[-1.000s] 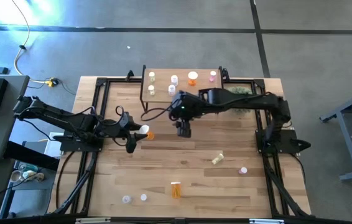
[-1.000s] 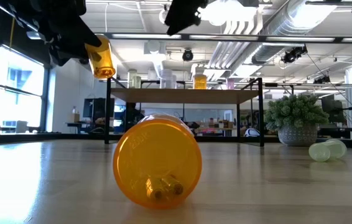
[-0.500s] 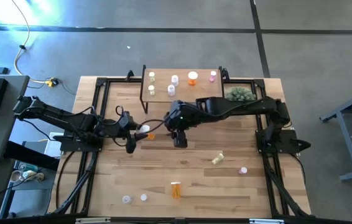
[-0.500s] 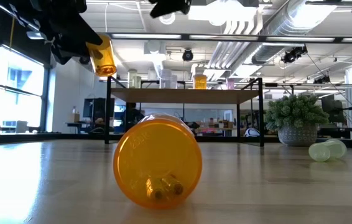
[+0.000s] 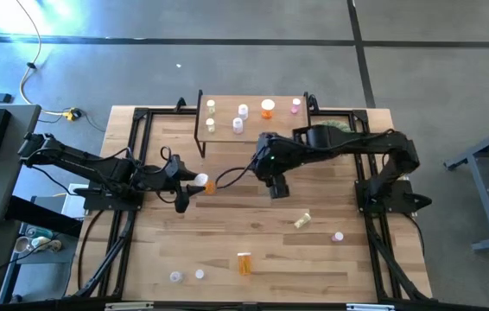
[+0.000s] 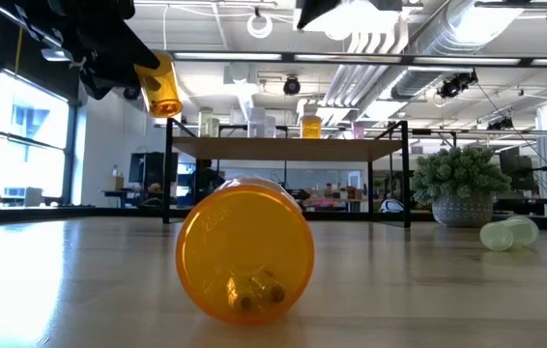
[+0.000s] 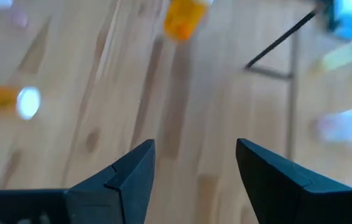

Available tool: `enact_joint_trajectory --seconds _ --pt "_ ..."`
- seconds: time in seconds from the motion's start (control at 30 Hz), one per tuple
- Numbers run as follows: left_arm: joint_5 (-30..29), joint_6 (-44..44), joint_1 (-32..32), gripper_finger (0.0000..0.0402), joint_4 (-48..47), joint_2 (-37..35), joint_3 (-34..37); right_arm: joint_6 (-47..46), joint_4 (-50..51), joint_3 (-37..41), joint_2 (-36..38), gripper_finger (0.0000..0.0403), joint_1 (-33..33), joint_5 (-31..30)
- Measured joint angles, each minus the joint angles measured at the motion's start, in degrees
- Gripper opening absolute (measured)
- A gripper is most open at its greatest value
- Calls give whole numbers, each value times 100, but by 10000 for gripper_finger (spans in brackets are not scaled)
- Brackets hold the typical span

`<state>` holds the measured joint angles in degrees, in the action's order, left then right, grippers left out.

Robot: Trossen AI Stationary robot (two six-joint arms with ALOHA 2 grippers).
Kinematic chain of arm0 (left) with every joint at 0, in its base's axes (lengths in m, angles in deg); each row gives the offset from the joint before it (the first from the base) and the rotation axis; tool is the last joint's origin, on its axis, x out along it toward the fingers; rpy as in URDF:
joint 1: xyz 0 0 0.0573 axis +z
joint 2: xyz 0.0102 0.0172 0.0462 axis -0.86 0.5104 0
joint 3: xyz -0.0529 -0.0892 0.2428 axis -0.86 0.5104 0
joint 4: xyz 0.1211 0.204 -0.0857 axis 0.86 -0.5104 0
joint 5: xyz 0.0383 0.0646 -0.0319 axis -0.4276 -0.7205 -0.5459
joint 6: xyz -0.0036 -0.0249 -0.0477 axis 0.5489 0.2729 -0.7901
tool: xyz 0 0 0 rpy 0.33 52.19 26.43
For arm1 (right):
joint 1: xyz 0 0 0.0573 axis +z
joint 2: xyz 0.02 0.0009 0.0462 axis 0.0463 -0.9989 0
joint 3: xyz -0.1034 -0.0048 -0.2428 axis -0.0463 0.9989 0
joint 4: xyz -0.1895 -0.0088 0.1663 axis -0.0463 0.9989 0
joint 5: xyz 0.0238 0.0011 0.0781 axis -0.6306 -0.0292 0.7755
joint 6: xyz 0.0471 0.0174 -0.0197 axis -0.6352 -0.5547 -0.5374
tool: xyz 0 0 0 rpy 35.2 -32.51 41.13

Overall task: Pick and place medicine bottles onto shelf by color
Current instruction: Put the top orange pill bottle aligned with the other orange pill bottle on the shelf

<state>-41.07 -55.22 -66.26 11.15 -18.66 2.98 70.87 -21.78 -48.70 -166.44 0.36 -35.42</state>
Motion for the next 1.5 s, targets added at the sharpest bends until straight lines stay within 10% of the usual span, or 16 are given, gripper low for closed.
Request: enact_joint_trajectory --seconds 0.33,0.8,1.5 --pt "1 0 1 188 7 0 0 -901 -1635 2826 878 215 53 507" --pt "9 145 1 188 -2 0 0 -2370 -7092 5556 1475 215 306 593" --pt "463 855 -1 188 211 2 0 -1768 -7923 3928 -311 287 227 577"
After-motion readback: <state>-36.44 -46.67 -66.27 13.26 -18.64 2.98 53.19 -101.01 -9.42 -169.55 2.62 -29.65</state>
